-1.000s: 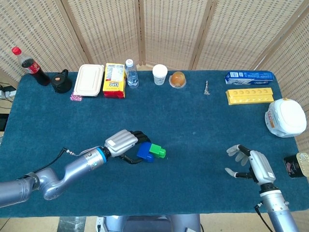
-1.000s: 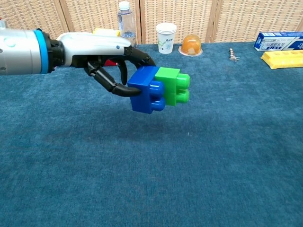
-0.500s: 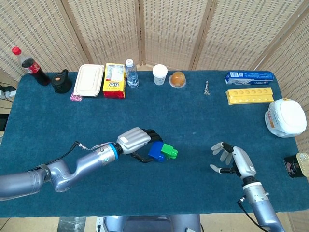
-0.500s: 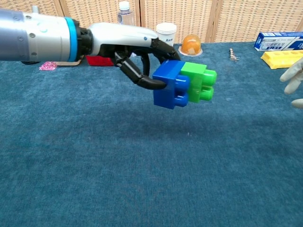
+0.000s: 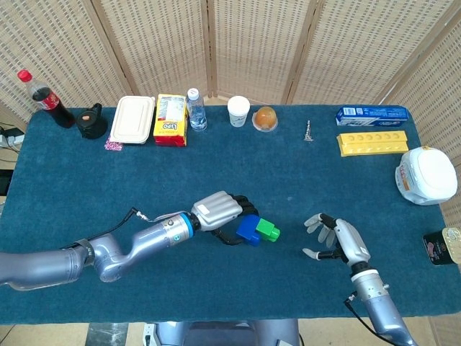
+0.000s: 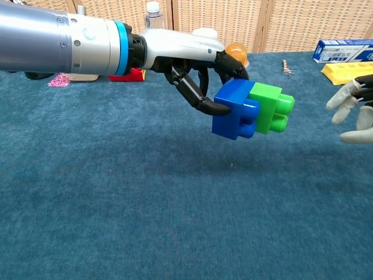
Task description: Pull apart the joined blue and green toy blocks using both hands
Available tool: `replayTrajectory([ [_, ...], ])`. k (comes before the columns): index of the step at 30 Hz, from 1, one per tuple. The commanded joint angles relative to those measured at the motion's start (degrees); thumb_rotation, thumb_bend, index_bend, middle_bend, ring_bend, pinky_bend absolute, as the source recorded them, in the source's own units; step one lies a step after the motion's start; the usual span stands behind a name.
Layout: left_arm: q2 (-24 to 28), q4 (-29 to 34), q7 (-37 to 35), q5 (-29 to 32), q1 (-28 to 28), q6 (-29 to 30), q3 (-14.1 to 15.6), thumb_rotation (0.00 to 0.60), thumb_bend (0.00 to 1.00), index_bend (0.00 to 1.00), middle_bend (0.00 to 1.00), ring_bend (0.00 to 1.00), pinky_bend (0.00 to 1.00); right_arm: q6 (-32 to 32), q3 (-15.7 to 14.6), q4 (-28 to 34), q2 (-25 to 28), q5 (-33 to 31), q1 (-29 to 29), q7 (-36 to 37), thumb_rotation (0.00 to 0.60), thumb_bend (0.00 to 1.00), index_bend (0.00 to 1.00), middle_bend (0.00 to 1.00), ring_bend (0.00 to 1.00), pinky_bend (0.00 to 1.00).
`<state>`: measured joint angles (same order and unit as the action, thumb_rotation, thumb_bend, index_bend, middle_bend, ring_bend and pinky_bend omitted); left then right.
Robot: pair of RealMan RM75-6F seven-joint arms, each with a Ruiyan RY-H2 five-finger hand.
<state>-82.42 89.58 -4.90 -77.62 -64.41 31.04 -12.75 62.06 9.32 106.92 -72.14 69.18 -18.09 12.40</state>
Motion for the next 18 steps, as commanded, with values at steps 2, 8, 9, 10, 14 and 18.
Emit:
replayTrajectory([
  [2, -0.6, -0.6, 0.3, -0.1, -0.5, 0.4, 0.5, 0.374, 0.43, 0.48, 0.29, 0.21, 0.38, -1.2, 1.0, 0.1, 0.5, -1.3, -0.6, 2.2, 0.600, 0.16, 0.37, 0.47, 0.59, 0.60],
  [8, -1.0, -1.5, -0.6, -0.8, -0.7, 1.1, 1.3, 0.367, 0.43, 0.48, 0.29, 0.21, 0.38, -2.9, 1.5, -0.2, 0.8, -2.0, -1.2, 5.3, 0.600, 0.12, 0.35, 0.46, 0.57, 0.55],
  [9, -1.0, -1.6, -0.7, -1.0, -0.7, 1.2, 1.5, 0.365, 0.43, 0.48, 0.29, 0.21, 0.38, -3.2, 1.5, -0.3, 0.8, -1.9, -1.4, 5.4, 0.600, 0.12, 0.34, 0.45, 0.56, 0.55],
  [10, -1.1, -1.7, -0.8, -1.2, -0.7, 1.4, 1.6, 0.363, 0.43, 0.48, 0.29, 0.21, 0.38, -3.6, 1.4, -0.4, 0.9, -2.0, -1.5, 5.4, 0.600, 0.12, 0.33, 0.45, 0.56, 0.54],
  [14, -1.3, -2.3, -0.5, -2.4, -0.8, 2.3, 2.3, 0.363, 0.43, 0.49, 0.29, 0.21, 0.38, -5.0, 1.4, -0.6, 0.8, -2.2, -2.4, 5.6, 0.600, 0.09, 0.28, 0.42, 0.53, 0.52],
  [18, -1.4, -2.4, -1.2, -2.4, -1.0, 2.2, 2.5, 0.365, 0.43, 0.49, 0.29, 0.21, 0.38, -5.6, 1.7, -0.9, 0.0, -2.6, -3.1, 5.8, 0.600, 0.08, 0.26, 0.41, 0.52, 0.51],
])
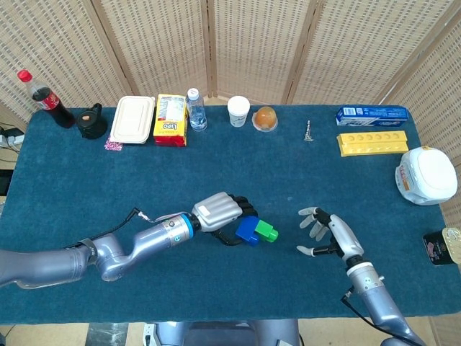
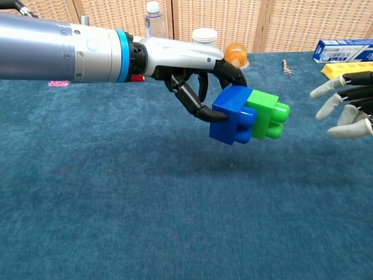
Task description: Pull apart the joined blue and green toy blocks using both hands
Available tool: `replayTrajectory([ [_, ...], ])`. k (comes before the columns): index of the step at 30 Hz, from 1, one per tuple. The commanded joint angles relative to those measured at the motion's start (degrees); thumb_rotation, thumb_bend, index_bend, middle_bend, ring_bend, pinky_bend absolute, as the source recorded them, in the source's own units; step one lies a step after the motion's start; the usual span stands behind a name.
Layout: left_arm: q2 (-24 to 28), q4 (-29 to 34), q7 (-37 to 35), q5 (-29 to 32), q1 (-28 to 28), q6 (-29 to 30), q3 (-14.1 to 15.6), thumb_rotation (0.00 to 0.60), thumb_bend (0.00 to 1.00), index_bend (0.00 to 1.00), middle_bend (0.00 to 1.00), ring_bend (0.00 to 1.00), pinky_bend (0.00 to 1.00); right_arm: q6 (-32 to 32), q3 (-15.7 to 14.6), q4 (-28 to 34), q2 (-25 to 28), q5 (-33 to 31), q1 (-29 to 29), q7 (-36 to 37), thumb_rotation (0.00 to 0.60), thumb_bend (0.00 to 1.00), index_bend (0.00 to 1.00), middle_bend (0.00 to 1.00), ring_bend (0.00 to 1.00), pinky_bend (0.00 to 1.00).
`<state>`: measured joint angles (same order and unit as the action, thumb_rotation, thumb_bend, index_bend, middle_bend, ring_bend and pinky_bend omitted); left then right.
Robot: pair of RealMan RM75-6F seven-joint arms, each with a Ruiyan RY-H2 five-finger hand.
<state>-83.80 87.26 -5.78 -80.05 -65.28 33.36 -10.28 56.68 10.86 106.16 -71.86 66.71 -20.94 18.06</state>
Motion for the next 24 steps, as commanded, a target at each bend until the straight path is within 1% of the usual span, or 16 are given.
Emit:
replayTrajectory([
  [1, -0.2, -0.2, -0.5, 0.0, -0.3, -0.1, 0.1, 0.367, 0.43, 0.49, 0.29, 0.21, 0.38, -0.2, 0.3, -0.3, -0.6, -0.2, -0.4, 0.4, 0.600, 0.08, 0.26, 0.41, 0.52, 0.51],
  [14, -2.3, -1.7, -1.2, 0.9, -2.0, -0.6, -0.1, 0.367, 0.43, 0.49, 0.29, 0.21, 0.38, -0.9, 1.7, -1.2, -2.8, -2.0, -2.2, 1.5, 0.600, 0.08, 0.29, 0.42, 0.53, 0.52],
  [15, -2.4, -1.9, -0.9, 1.0, -2.1, -0.5, -0.1, 0.373, 0.43, 0.49, 0.29, 0.21, 0.38, -1.0, 1.7, -1.3, -3.0, -2.0, -2.3, 1.5, 0.600, 0.08, 0.29, 0.42, 0.53, 0.52],
  [18, -2.9, -2.4, 0.8, 1.3, -2.4, -0.1, -0.1, 0.364, 0.43, 0.49, 0.29, 0.21, 0.38, -0.9, 1.8, -1.3, -3.1, -2.2, -2.4, 1.4, 0.600, 0.08, 0.29, 0.42, 0.54, 0.52],
  [24, -3.5, -2.9, 3.6, 3.8, -2.9, 0.1, -0.5, 0.370, 0.43, 0.49, 0.29, 0.21, 0.38, -0.8, 1.7, -1.2, -3.2, -2.1, -2.4, 1.8, 0.600, 0.09, 0.30, 0.43, 0.54, 0.52],
])
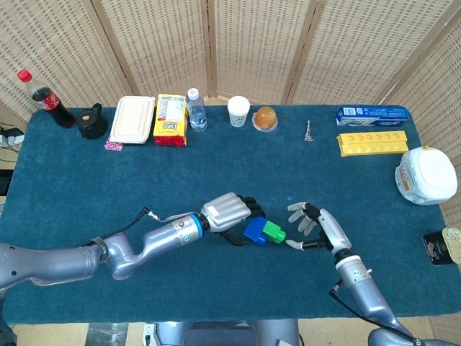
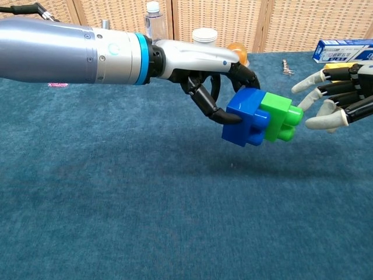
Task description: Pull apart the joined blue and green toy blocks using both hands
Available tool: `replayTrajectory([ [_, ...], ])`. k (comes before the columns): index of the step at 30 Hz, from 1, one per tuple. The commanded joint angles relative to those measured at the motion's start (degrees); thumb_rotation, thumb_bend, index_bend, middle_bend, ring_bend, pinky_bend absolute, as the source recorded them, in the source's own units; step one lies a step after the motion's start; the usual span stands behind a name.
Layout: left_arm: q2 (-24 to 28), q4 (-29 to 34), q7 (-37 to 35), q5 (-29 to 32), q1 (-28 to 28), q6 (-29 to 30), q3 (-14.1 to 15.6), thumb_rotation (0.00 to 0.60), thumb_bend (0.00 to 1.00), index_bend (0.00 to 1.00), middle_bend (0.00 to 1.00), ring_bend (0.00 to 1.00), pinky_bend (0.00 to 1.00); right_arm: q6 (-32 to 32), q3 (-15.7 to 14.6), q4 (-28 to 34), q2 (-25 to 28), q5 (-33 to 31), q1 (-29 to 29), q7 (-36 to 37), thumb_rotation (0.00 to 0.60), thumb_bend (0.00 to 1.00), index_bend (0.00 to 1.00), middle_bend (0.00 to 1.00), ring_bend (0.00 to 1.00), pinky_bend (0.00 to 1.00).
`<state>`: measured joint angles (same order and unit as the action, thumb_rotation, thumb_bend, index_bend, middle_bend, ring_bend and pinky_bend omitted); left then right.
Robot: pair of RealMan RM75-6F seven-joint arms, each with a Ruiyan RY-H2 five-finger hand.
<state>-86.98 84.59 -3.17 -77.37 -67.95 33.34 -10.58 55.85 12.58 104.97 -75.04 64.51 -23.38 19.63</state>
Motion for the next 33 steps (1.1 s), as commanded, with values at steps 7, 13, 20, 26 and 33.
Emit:
replayTrajectory([
  [7, -0.8, -0.5, 2.6, 3.6, -0.8, 0.1, -0.7, 0.364, 0.43, 0.48, 0.29, 0.21, 0.38, 0.1, 0.1, -0.4, 0.0, 0.4, 0.0, 1.1, 0.600, 0.09, 0.30, 0.43, 0.54, 0.52],
  [13, -0.4, -0.7, 2.0, 4.8, -1.3, -0.5, -1.4, 0.370, 0.43, 0.49, 0.29, 0.21, 0.38, 0.4, 0.5, -0.6, 0.0, 0.0, 0.2, 2.1, 0.600, 0.10, 0.30, 0.43, 0.54, 0.52],
  [20, -0.1, -0.8, -0.2, 5.5, -2.2, -2.5, -2.0, 0.367, 0.43, 0.49, 0.29, 0.21, 0.38, 1.6, 0.8, -1.7, -1.7, 0.0, 0.1, 2.2, 0.600, 0.11, 0.30, 0.43, 0.54, 0.52],
  [26, -0.8, -1.2, -1.3, 5.4, -2.8, -3.1, -2.2, 0.364, 0.43, 0.48, 0.29, 0.21, 0.38, 1.9, 1.3, -1.7, -2.4, -0.2, -0.2, 2.1, 0.600, 0.11, 0.30, 0.43, 0.54, 0.52],
  [33, -1.7, -2.4, -2.1, 5.5, -3.5, -3.4, -2.6, 0.362, 0.43, 0.49, 0.29, 0.21, 0.38, 1.9, 1.6, -1.3, -3.2, -0.8, -0.6, 1.6, 0.600, 0.11, 0.30, 0.43, 0.54, 0.52],
])
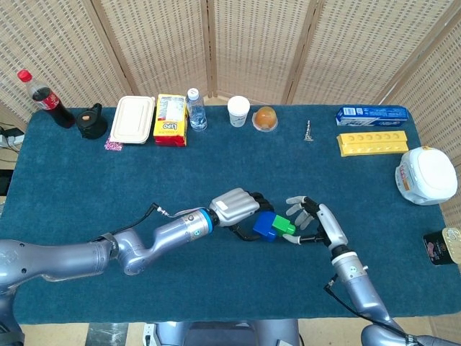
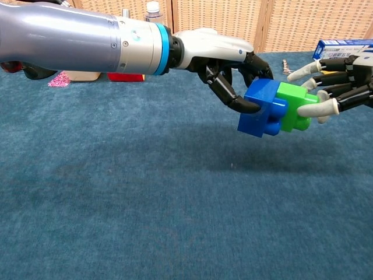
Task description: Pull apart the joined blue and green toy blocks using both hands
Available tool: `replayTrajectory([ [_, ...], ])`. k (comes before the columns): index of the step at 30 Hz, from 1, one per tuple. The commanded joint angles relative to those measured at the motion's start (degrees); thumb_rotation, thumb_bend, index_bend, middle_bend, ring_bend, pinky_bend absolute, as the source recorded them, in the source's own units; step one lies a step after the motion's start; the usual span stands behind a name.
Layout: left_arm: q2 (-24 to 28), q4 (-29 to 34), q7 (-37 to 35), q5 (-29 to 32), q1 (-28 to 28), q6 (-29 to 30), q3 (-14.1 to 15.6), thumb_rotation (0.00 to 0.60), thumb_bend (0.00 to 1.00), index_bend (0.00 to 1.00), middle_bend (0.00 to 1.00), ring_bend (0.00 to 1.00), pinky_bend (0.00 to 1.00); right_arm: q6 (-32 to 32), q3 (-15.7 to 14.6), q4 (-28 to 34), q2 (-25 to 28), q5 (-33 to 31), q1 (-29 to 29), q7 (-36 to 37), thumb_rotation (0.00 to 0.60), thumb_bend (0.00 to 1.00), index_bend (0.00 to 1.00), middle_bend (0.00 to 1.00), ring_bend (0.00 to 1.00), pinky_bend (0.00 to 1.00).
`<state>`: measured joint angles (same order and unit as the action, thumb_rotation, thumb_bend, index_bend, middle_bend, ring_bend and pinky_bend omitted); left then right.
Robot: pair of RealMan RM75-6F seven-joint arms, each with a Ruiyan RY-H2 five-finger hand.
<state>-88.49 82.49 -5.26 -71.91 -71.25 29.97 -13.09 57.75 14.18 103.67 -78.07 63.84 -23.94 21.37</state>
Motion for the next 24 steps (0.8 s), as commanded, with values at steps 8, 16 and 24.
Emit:
replayTrajectory([
  [8, -0.8, -1.2, 0.2, 0.4, -0.4, 0.7, -0.2, 0.366, 0.43, 0.49, 0.29, 0.21, 0.38, -0.1, -0.1, -0.1, -1.1, -0.8, -0.3, -0.6, 0.600, 0.12, 0.31, 0.43, 0.55, 0.52],
  [16, -1.0, -1.2, 0.4, 1.1, -0.5, 0.7, 0.0, 0.367, 0.43, 0.49, 0.29, 0.21, 0.38, -0.4, 0.3, -0.8, -2.0, -1.7, -0.9, -1.1, 0.600, 0.15, 0.36, 0.46, 0.56, 0.53],
  [24, -0.7, -1.1, 0.0, 1.4, -0.6, 0.2, 0.0, 0.364, 0.43, 0.48, 0.29, 0.21, 0.38, -0.2, 0.8, -1.3, -2.6, -2.2, -1.0, -0.9, 0.600, 0.16, 0.47, 0.50, 0.59, 0.55],
])
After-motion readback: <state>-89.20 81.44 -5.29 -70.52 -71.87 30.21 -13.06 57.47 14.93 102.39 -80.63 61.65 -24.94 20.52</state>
